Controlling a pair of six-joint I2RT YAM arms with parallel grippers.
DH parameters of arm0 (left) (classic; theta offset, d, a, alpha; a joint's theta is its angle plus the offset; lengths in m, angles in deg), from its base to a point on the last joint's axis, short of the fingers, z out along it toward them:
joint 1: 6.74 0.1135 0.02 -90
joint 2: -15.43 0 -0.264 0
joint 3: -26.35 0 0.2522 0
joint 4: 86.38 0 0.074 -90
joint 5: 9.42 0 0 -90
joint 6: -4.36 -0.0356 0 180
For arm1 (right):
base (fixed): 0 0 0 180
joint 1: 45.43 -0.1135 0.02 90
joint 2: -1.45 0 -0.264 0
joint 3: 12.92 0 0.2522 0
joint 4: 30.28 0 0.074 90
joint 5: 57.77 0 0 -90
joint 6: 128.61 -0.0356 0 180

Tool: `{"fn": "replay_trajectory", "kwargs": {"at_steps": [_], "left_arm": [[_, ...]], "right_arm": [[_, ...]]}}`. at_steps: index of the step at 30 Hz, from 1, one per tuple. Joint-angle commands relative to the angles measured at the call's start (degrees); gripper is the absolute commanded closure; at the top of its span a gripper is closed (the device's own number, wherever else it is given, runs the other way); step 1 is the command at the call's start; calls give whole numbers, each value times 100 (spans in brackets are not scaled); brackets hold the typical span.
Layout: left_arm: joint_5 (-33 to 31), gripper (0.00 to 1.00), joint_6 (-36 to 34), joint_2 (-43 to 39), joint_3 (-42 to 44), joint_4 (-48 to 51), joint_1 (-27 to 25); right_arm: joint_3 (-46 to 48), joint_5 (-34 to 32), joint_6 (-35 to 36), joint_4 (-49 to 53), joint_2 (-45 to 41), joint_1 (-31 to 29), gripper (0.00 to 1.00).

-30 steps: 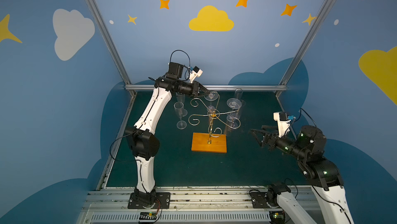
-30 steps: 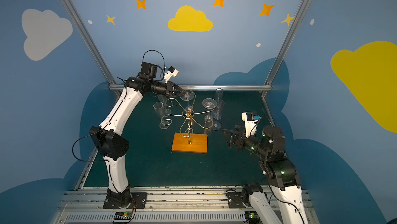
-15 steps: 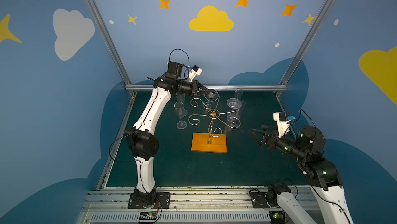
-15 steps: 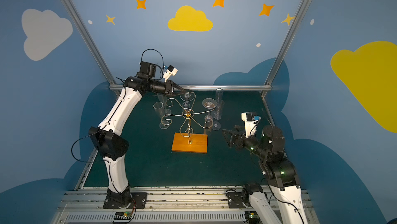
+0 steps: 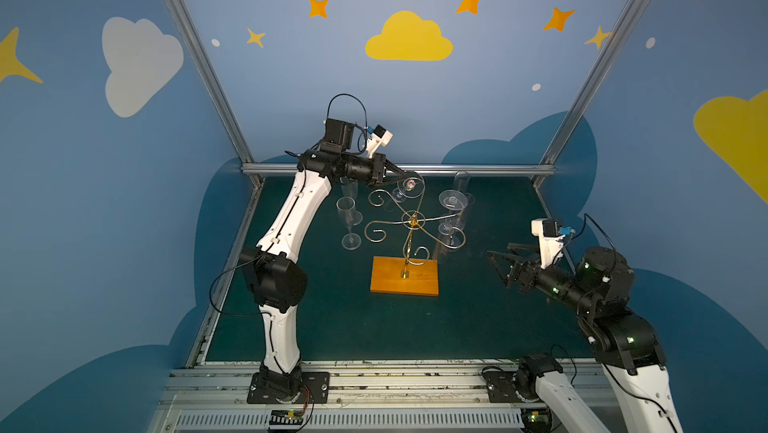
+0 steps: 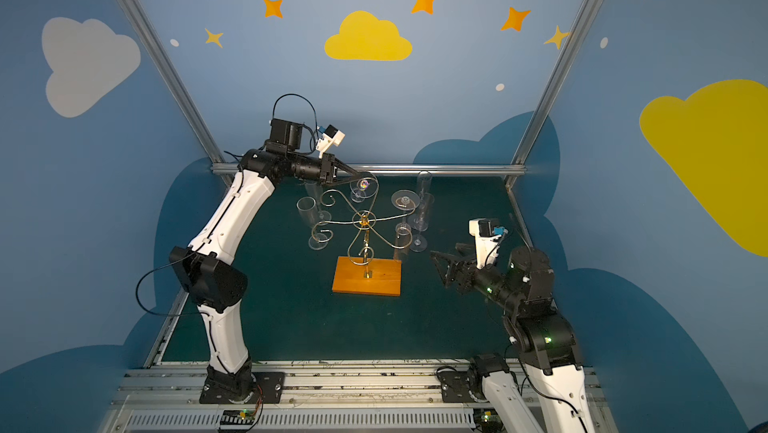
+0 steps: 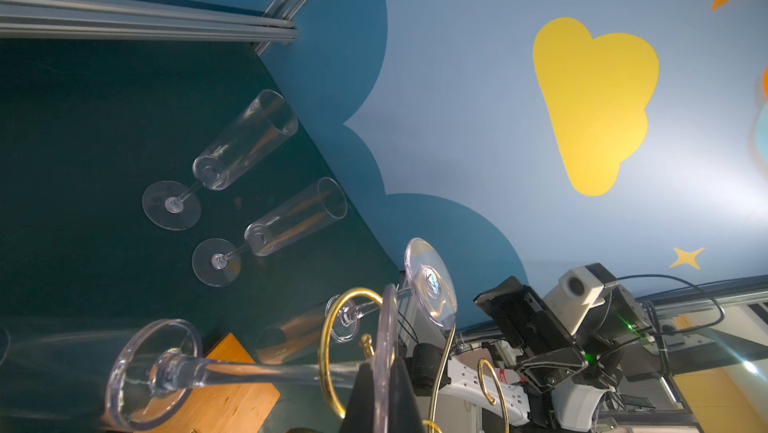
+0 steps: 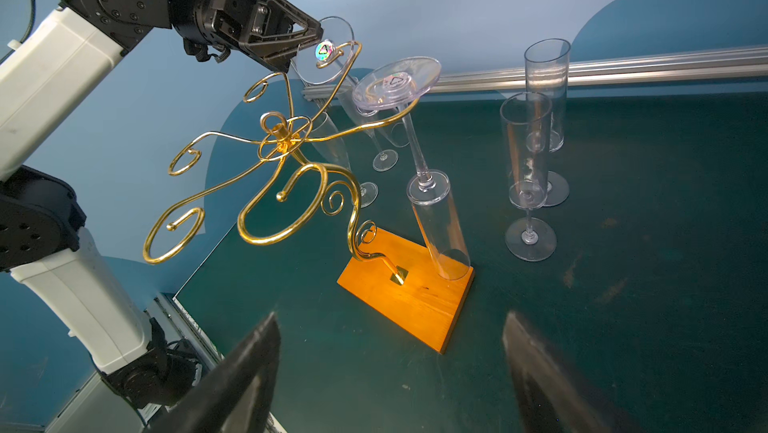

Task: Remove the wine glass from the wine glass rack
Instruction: 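Move the left gripper to the stem of a hanging glass on the rack, then close the left gripper on the hanging glass stem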

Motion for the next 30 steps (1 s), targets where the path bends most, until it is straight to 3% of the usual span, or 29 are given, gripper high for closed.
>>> {"fn": "replay_trajectory", "kwargs": {"at_steps": [1,18,30], "left_arm": [[-182,97,237,-176,-8,-211,-38],[-568,97,814,10,-452,-580,-255],[-456,97,1072,79,-423,-817,-442]], "right_arm": [[50,-42,-2,-24,-88,21,17],[34,-43,20,72,-201,21,17],[39,-51,-3,82,-234,21,17]]}}
